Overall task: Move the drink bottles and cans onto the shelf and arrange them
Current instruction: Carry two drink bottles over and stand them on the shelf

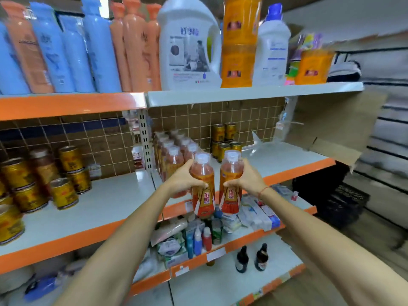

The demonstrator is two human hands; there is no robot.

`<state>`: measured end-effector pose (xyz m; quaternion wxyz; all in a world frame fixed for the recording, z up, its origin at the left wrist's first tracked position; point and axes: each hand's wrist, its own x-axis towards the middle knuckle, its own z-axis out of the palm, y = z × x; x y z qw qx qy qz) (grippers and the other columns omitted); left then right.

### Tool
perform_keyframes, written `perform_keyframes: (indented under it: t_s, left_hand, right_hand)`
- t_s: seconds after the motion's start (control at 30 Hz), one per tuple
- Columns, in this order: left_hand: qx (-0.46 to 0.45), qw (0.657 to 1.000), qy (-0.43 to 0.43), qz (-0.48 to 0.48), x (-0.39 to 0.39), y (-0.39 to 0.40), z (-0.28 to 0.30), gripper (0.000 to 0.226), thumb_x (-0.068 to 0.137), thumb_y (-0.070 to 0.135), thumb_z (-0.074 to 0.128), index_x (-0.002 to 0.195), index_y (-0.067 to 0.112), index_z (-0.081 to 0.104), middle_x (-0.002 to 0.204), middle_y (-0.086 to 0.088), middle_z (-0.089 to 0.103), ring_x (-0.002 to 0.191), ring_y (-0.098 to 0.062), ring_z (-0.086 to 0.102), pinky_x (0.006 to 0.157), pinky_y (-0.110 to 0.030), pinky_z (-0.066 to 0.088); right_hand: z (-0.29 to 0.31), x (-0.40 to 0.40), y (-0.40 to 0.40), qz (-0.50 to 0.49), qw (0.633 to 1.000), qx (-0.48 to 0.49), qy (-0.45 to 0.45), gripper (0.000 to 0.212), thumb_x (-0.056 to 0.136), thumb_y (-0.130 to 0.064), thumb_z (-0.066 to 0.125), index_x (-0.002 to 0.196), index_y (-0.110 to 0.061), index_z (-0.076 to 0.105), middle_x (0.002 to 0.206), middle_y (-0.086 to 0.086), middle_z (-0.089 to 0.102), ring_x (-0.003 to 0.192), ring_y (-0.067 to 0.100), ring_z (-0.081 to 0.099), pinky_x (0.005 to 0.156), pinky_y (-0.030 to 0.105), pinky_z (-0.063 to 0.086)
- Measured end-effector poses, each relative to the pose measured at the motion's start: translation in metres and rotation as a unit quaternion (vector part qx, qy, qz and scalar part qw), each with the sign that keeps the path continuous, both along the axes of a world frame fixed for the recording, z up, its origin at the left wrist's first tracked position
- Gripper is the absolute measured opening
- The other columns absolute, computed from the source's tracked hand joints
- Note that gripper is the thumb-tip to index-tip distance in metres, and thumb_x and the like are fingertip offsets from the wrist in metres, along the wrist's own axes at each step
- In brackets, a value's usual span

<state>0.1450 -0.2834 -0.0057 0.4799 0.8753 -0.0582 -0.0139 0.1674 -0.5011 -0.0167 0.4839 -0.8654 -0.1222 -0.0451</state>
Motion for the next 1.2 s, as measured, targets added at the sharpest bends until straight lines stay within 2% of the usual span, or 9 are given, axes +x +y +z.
perform_keyframes:
  t_s: [0.13,0.23,0.3,0.43,0.57,0.67,0.8,1.0,1.2]
  left_hand:
    - [-0.006,0.999,-0.011,-0.030,0.034,-0.032,0.001,0.092,0.073,0.014,0.080,0.147,0.018,0.025,0.127,0.013,0.038,0.123,-0.013,0.045,0.096,-0.027,0.041]
    - [-0.027,0.999,-0.004,-0.046,0.064,-0.048,0.003,0.087,0.072,0.010,0.080,0.142,0.023,0.031,0.122,0.014,0.044,0.114,-0.021,0.058,0.096,-0.035,0.049]
    - [-0.029,0.998,0.004,-0.056,0.083,-0.055,0.007,0.082,0.072,0.009,0.079,0.138,0.025,0.034,0.116,0.012,0.048,0.110,-0.020,0.059,0.091,-0.035,0.052]
    - [-0.023,0.997,-0.006,-0.069,0.119,-0.067,0.011,0.079,0.072,0.005,0.078,0.136,0.023,0.037,0.125,-0.001,0.055,0.109,-0.017,0.057,0.083,-0.029,0.053]
    - [-0.019,0.998,-0.009,-0.055,0.142,-0.072,0.007,0.084,0.070,0.003,0.078,0.139,0.021,0.033,0.128,-0.002,0.053,0.114,-0.016,0.054,0.086,-0.027,0.050]
    - [0.002,0.999,0.002,-0.039,0.156,-0.070,0.001,0.086,0.069,0.005,0.080,0.139,0.019,0.033,0.126,0.001,0.054,0.114,-0.014,0.053,0.081,-0.019,0.045]
    - [0.034,0.999,0.012,-0.004,0.173,-0.068,-0.007,0.085,0.067,0.007,0.081,0.138,0.018,0.036,0.124,0.001,0.056,0.117,-0.016,0.053,0.092,-0.027,0.043]
    - [0.052,0.996,0.019,0.066,0.186,-0.070,-0.017,0.088,0.061,0.012,0.084,0.136,0.023,0.039,0.122,-0.001,0.060,0.114,-0.018,0.057,0.101,-0.042,0.046]
    - [0.054,0.991,0.039,0.119,0.191,-0.074,-0.014,0.098,0.060,0.013,0.085,0.139,0.021,0.028,0.126,-0.001,0.054,0.117,-0.019,0.054,0.102,-0.044,0.045]
  right_hand:
    - [-0.001,0.027,-0.030,-0.025,1.000,-0.010,-0.003,0.072,0.059,-0.019,0.087,0.117,-0.019,0.044,0.113,0.001,0.060,0.102,0.018,0.058,0.086,0.032,0.049]
    - [0.004,0.051,-0.049,-0.038,0.999,-0.010,-0.005,0.069,0.061,-0.017,0.086,0.115,-0.019,0.044,0.108,-0.001,0.058,0.098,0.015,0.055,0.083,0.028,0.046]
    - [0.008,0.066,-0.058,-0.034,0.999,-0.009,-0.001,0.068,0.062,-0.015,0.085,0.115,-0.021,0.043,0.108,-0.003,0.056,0.100,0.015,0.054,0.085,0.028,0.045]
    - [0.010,0.097,-0.069,-0.031,0.999,0.007,-0.008,0.075,0.059,-0.014,0.087,0.119,-0.020,0.044,0.117,0.002,0.060,0.108,0.020,0.058,0.094,0.041,0.049]
    - [0.010,0.124,-0.071,-0.002,1.000,0.002,-0.006,0.078,0.060,-0.011,0.086,0.125,-0.017,0.042,0.115,0.000,0.059,0.106,0.018,0.056,0.094,0.036,0.048]
    - [0.007,0.146,-0.067,0.026,1.000,0.001,0.003,0.076,0.060,-0.009,0.086,0.122,-0.017,0.042,0.114,0.001,0.059,0.106,0.018,0.056,0.093,0.034,0.047]
    - [0.001,0.178,-0.059,0.065,0.998,-0.010,0.006,0.081,0.057,-0.009,0.087,0.123,-0.017,0.041,0.120,0.005,0.059,0.112,0.022,0.056,0.099,0.043,0.046]
    - [-0.004,0.222,-0.054,0.146,0.989,-0.023,0.015,0.081,0.060,-0.005,0.085,0.126,-0.012,0.039,0.120,0.004,0.056,0.113,0.021,0.054,0.100,0.040,0.044]
    - [-0.023,0.253,-0.049,0.200,0.979,-0.034,0.038,0.082,0.058,-0.010,0.086,0.123,-0.022,0.037,0.117,-0.001,0.056,0.116,0.023,0.054,0.100,0.043,0.046]
